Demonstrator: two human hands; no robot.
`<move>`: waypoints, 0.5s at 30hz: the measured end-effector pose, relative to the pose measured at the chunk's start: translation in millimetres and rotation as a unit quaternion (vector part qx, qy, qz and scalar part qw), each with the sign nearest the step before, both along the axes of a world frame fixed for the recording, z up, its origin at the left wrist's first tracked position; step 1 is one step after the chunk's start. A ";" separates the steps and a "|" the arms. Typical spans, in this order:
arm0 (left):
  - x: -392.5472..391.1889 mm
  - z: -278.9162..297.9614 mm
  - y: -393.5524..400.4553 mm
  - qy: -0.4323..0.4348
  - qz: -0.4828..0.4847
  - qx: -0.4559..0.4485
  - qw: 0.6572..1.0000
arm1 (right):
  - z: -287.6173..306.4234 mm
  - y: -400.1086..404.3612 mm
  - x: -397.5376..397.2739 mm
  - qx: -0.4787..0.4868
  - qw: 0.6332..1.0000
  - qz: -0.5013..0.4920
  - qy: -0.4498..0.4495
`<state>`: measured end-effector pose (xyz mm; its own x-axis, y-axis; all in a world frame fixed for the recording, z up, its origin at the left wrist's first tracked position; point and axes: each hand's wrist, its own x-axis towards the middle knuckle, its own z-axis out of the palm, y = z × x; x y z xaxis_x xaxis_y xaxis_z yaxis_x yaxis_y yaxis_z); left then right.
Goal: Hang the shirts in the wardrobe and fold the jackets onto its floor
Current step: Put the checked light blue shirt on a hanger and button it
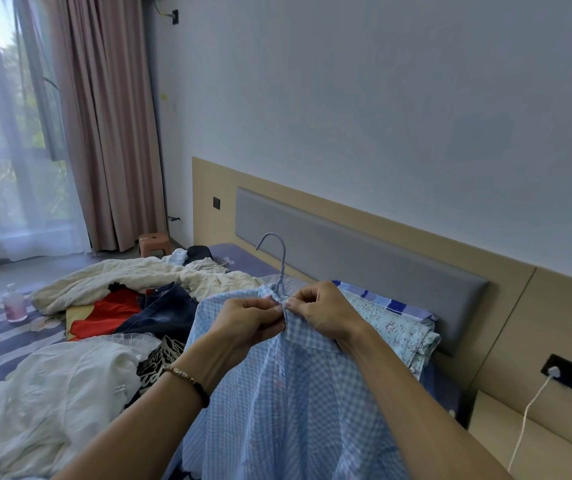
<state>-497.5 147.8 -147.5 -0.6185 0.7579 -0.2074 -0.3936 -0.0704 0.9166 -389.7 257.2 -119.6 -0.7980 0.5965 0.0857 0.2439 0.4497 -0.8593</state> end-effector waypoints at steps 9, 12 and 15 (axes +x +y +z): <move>-0.3 1.5 2.1 -0.010 -0.007 -0.002 1.000 | 4.6 3.1 1.6 0.126 0.990 0.039 -0.053; 1.3 2.7 0.9 -0.023 -0.008 -0.005 1.000 | 5.0 4.4 3.2 0.144 0.986 0.062 -0.060; 1.0 2.1 0.8 -0.084 -0.022 0.000 0.996 | 1.4 4.4 1.7 0.175 0.982 0.057 -0.046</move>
